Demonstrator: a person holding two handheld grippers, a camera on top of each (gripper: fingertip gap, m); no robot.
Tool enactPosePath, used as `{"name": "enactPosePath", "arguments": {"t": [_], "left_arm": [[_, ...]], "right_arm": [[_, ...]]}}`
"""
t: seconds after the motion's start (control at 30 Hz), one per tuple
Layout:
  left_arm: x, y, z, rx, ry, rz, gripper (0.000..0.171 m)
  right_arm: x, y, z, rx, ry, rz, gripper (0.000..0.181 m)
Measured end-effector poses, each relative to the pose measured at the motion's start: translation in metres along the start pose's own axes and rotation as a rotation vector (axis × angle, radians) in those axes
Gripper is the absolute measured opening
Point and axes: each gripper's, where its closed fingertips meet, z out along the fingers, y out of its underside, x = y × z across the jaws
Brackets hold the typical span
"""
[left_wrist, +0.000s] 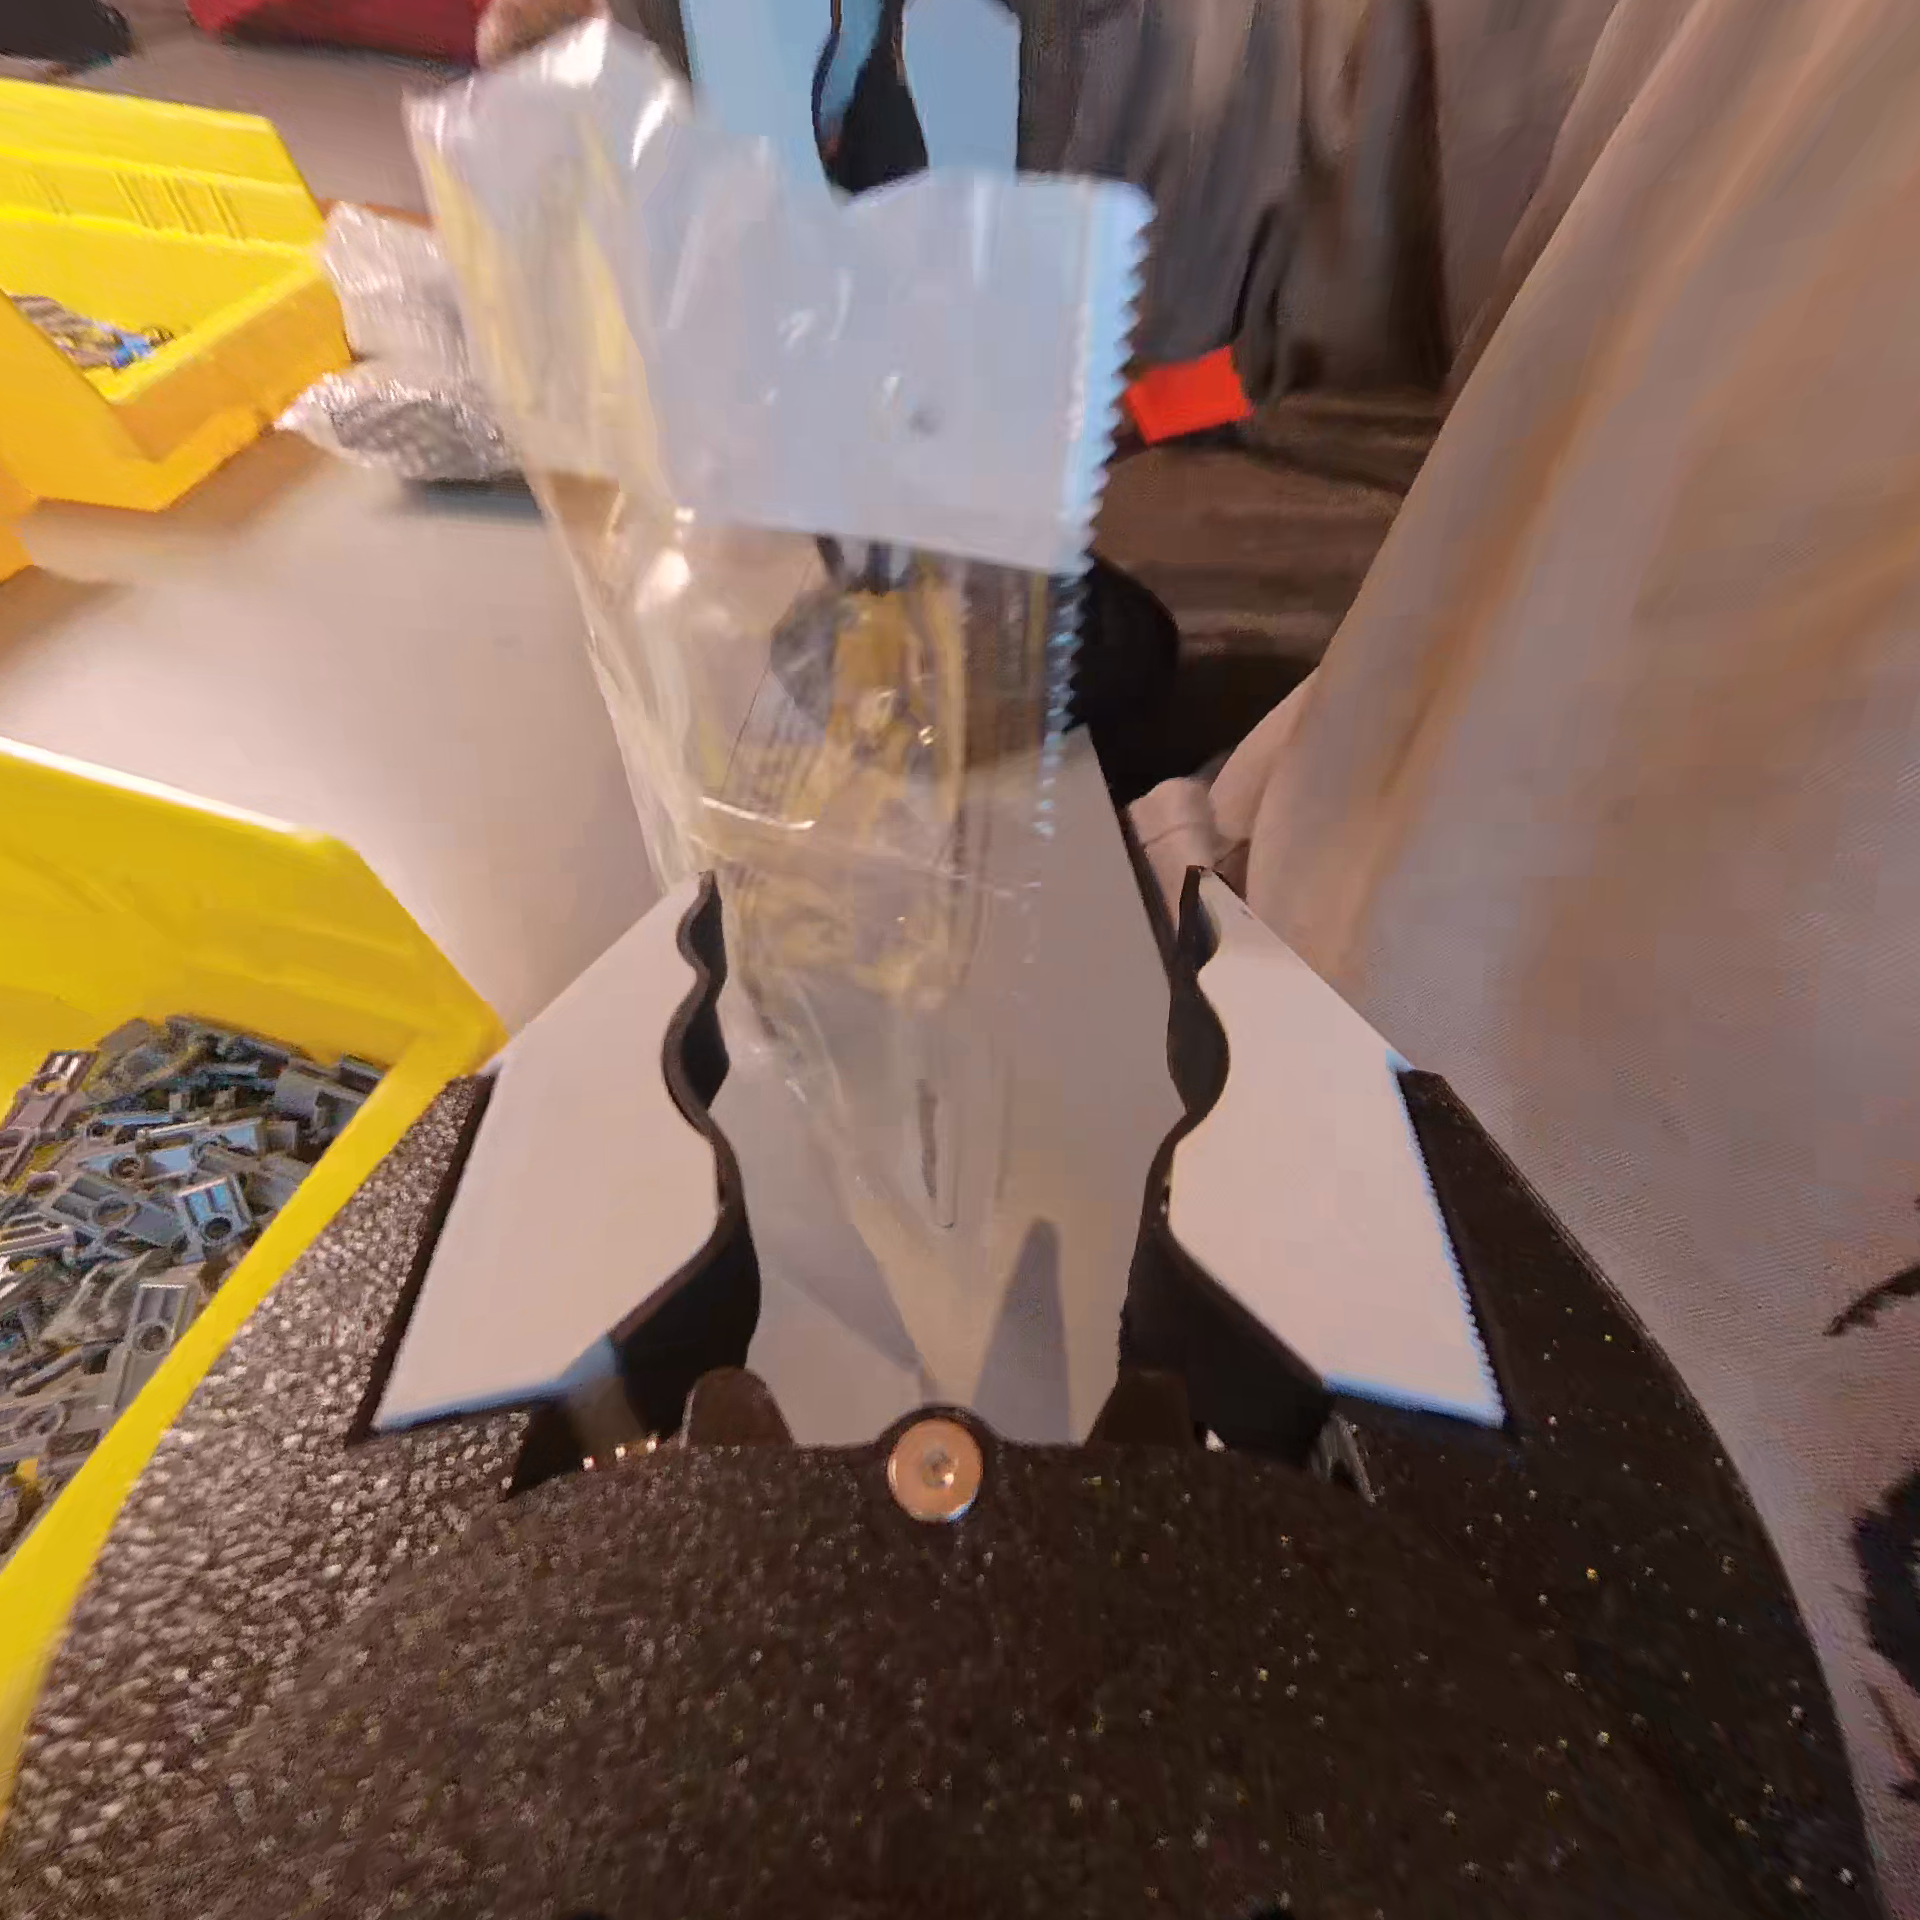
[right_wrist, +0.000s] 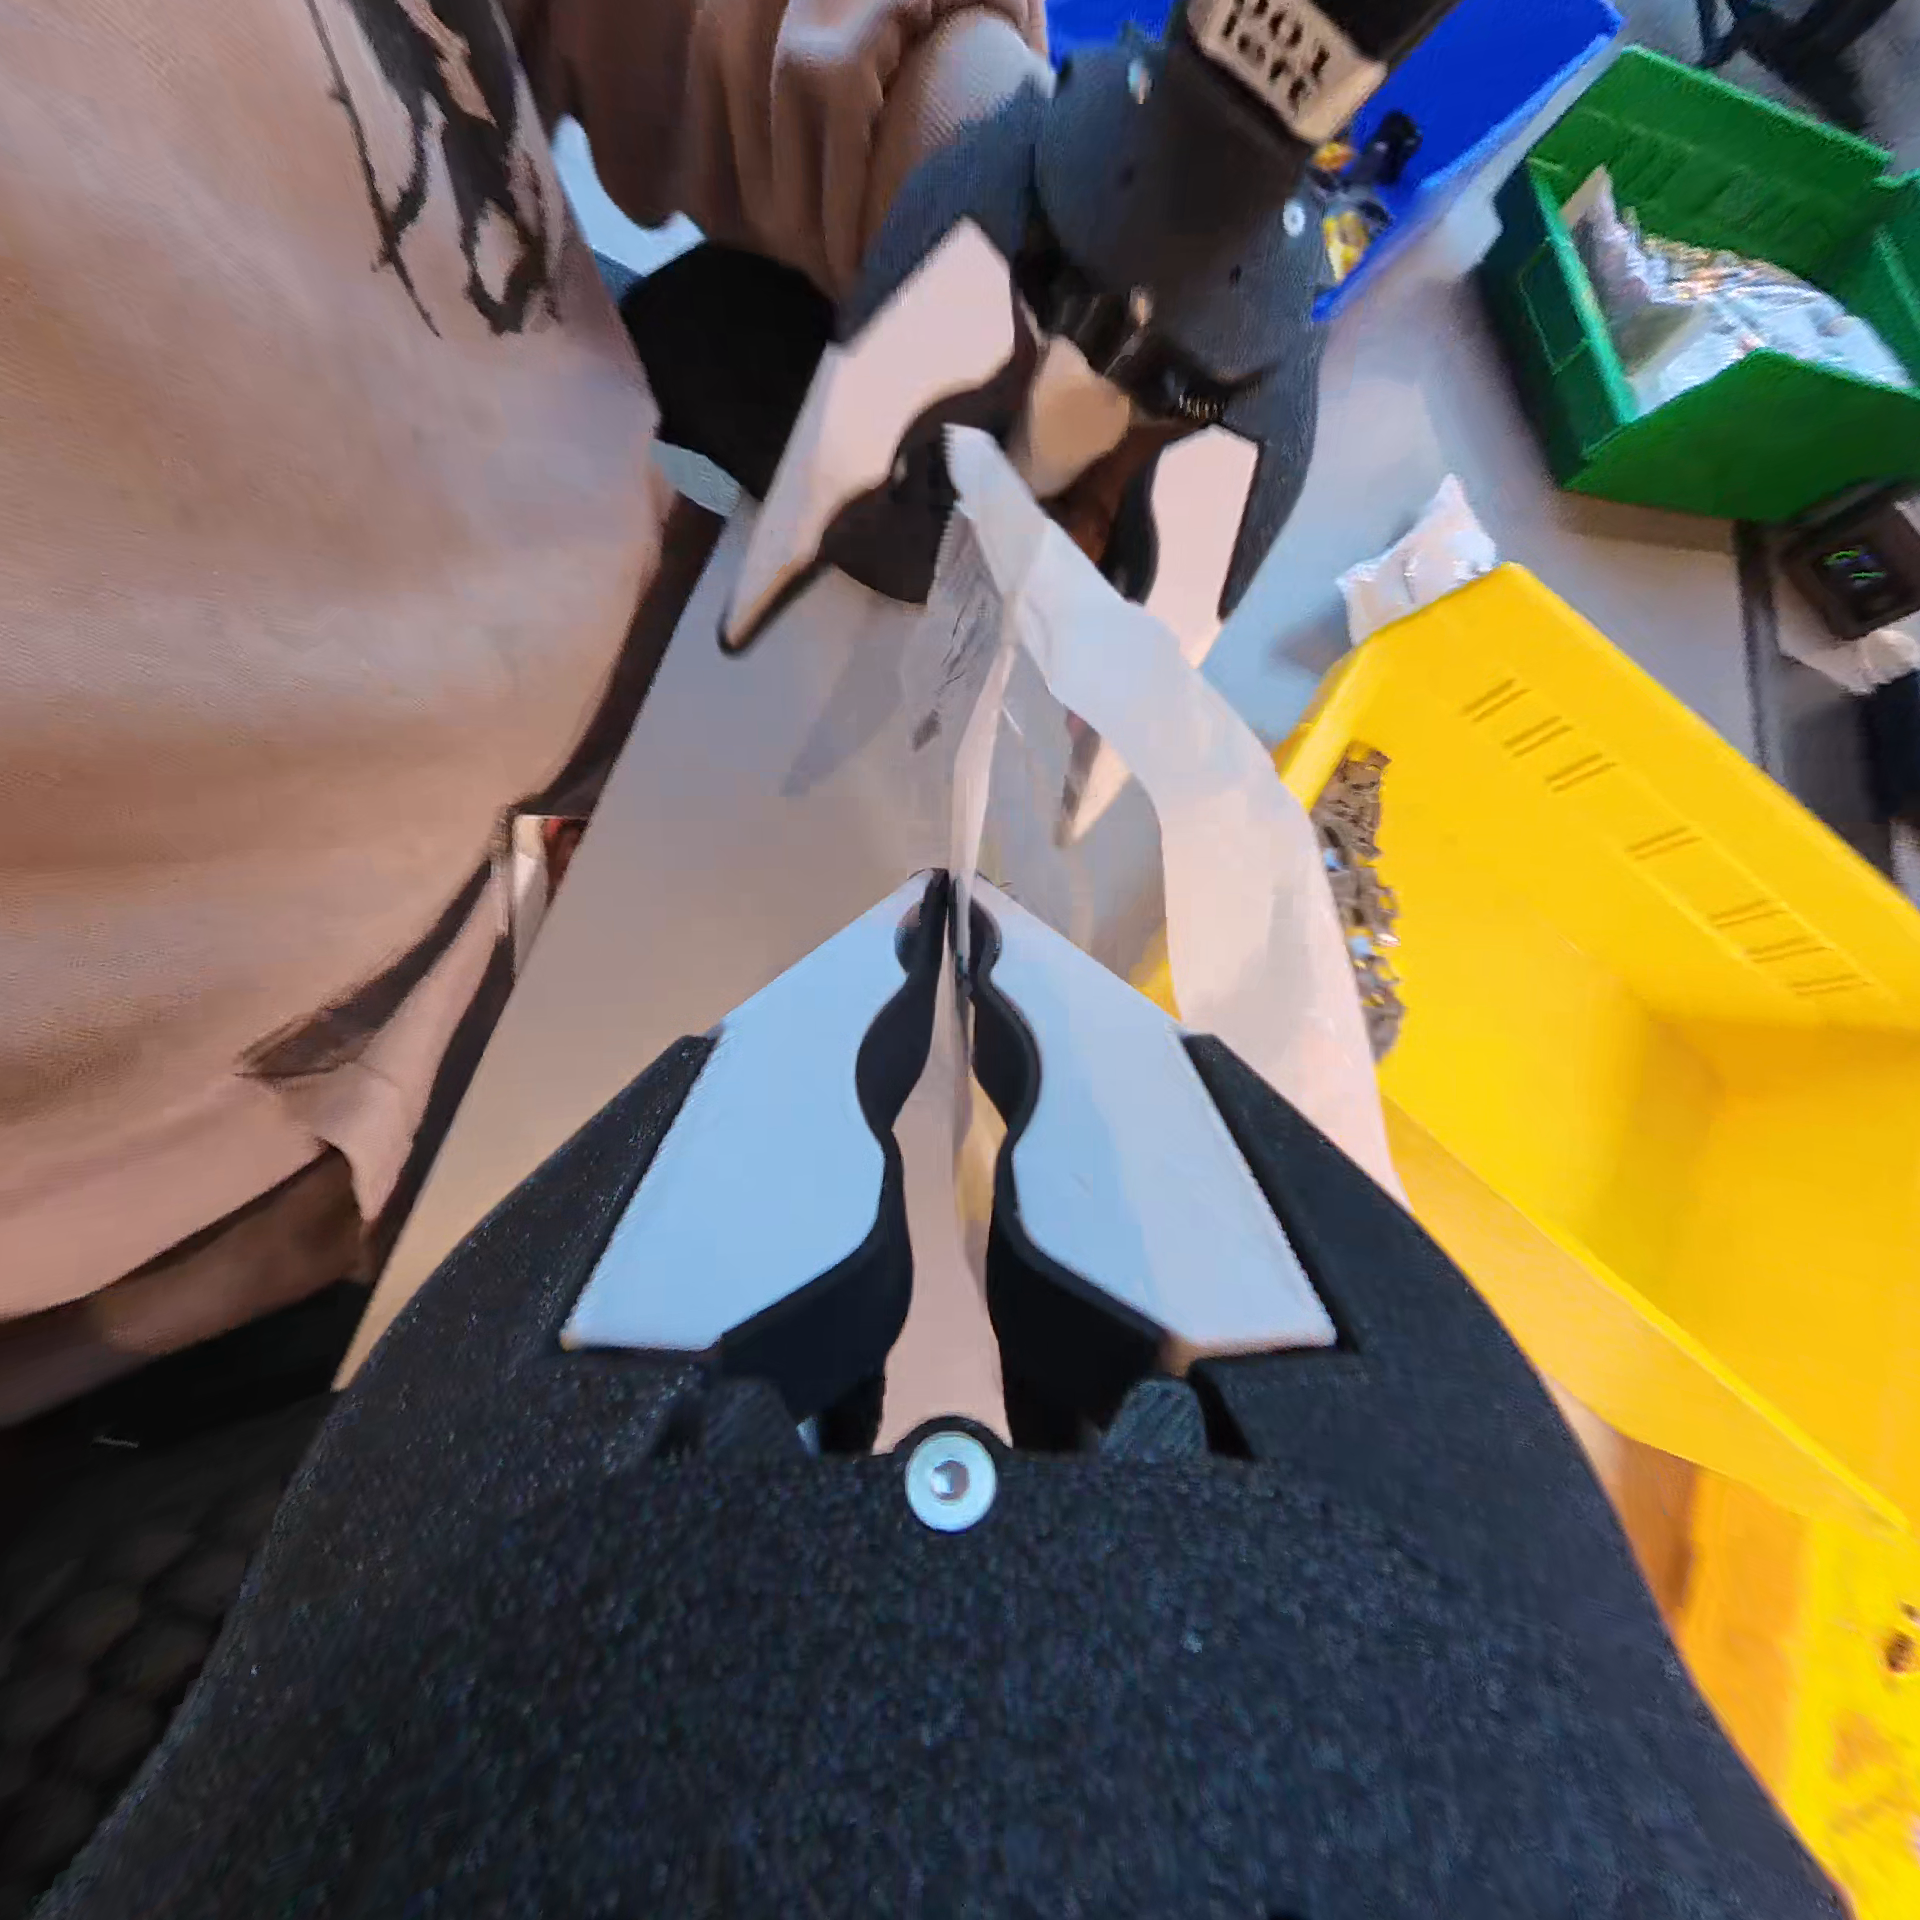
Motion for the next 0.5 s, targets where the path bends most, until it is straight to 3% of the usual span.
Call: {"name": "enactPosePath", "arguments": {"t": [0.07, 0.1, 0.2, 0.37, 0.43, 0.5], "left_arm": [[-0.007, 0.018, 0.013, -0.081, -0.045, 0.075, 0.074], [-0.008, 0.022, 0.017, -0.103, -0.048, 0.107, 0.061], [-0.017, 0.03, 0.026, -0.169, -0.075, 0.182, 0.047], [-0.012, 0.035, 0.036, -0.206, -0.03, 0.228, 0.056], [-0.006, 0.032, 0.036, -0.18, 0.017, 0.212, 0.061], [-0.006, 0.024, 0.031, -0.136, 0.033, 0.17, 0.064]], "right_arm": [[-0.016, -0.001, 0.005, 0.046, -0.077, 0.046, 0.0], [-0.023, 0.001, 0.007, 0.046, -0.117, 0.077, 0.0], [-0.047, 0.014, 0.012, 0.003, -0.222, 0.127, 0.0], [-0.085, 0.023, 0.006, 0.035, -0.412, 0.252, 0.0], [-0.079, 0.024, 0.003, 0.072, -0.353, 0.248, 0.0], [-0.061, 0.026, 0.001, 0.1, -0.197, 0.19, 0.0]]}}
